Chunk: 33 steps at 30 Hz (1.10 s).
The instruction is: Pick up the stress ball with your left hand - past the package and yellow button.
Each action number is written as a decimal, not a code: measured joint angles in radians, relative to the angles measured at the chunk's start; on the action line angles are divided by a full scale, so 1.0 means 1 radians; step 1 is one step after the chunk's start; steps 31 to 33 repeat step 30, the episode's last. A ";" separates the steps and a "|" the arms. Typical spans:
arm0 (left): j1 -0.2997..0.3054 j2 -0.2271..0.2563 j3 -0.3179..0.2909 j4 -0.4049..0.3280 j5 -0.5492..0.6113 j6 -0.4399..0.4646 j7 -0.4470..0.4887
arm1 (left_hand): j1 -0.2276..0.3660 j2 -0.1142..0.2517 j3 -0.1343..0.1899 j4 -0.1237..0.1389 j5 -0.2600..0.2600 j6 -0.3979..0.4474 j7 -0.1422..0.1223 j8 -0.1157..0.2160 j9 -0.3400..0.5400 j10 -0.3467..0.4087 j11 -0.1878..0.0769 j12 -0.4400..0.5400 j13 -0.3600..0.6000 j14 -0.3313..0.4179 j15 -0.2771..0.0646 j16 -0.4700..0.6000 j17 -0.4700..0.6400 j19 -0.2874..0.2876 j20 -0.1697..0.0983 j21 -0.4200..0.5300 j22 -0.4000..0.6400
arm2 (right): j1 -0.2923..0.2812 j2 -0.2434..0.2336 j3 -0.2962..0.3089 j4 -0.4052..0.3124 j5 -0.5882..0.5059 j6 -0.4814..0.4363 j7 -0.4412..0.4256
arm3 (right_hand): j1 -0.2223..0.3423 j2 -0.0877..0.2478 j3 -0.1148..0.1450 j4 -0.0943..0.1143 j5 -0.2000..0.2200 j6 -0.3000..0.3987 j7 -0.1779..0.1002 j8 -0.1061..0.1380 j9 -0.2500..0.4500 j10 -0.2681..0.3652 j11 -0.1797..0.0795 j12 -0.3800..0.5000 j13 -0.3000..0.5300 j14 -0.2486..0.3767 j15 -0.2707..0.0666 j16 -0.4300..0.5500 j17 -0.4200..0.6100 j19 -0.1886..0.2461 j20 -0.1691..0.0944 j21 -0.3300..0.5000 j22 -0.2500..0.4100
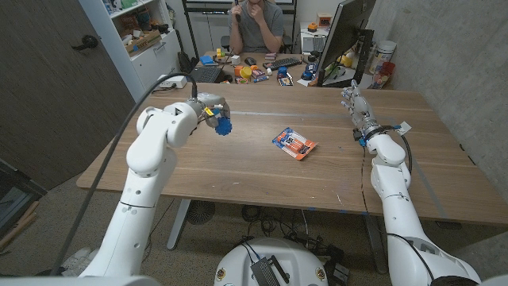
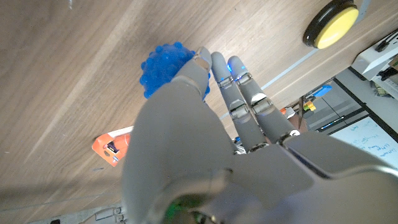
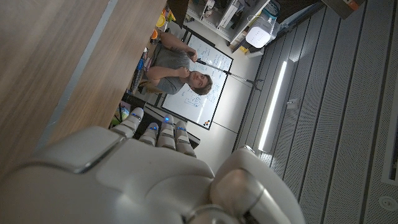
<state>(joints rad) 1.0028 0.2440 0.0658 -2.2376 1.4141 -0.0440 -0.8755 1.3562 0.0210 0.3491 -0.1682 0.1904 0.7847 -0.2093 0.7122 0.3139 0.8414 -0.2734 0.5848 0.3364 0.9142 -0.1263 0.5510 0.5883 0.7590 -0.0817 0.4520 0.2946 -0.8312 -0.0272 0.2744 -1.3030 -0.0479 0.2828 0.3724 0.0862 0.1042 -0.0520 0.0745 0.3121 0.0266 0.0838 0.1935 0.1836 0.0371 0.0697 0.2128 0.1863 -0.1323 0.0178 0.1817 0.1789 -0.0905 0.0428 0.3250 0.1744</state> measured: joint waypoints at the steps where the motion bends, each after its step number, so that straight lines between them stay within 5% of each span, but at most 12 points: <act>1: -0.011 -0.003 -0.001 -0.005 0.000 0.000 -0.001 | 0.000 0.000 0.000 0.000 0.000 0.000 0.000 0.000 0.000 0.000 0.000 0.000 0.000 0.000 0.000 -0.004 0.003 0.000 0.000 0.000 0.001 | 0.000 0.000 -0.001 0.000 -0.001 0.000 0.000 | 0.000 0.000 0.000 0.000 0.000 0.000 0.000 0.000 0.000 0.000 0.000 0.000 0.000 0.000 0.000 0.000 0.000 0.000 0.000 0.000 0.000; 15: -0.139 -0.033 0.005 -0.067 0.014 -0.002 -0.071 | 0.005 -0.005 0.000 0.000 0.000 0.005 -0.005 0.006 0.000 0.011 -0.003 0.000 0.000 0.007 -0.004 -0.018 0.018 -0.013 0.005 0.015 0.005 | 0.000 -0.006 0.003 -0.004 -0.001 -0.003 -0.001 | 0.000 0.000 0.000 0.000 0.000 0.000 0.000 0.000 0.000 0.000 0.000 0.000 0.000 0.000 0.000 0.000 0.000 0.000 0.000 0.000 0.000; 33: -0.205 -0.059 0.015 -0.097 0.035 -0.012 -0.087 | -0.001 -0.011 0.000 0.000 0.000 0.005 -0.005 0.010 0.000 0.013 -0.005 0.000 0.000 0.016 -0.006 -0.026 0.037 -0.020 0.009 0.022 0.005 | 0.000 -0.014 0.012 -0.019 0.000 -0.012 -0.001 | 0.000 0.000 0.000 0.000 0.000 0.000 0.000 0.000 0.000 0.000 0.000 0.000 0.000 -0.004 -0.004 0.000 0.000 0.000 0.000 -0.008 0.000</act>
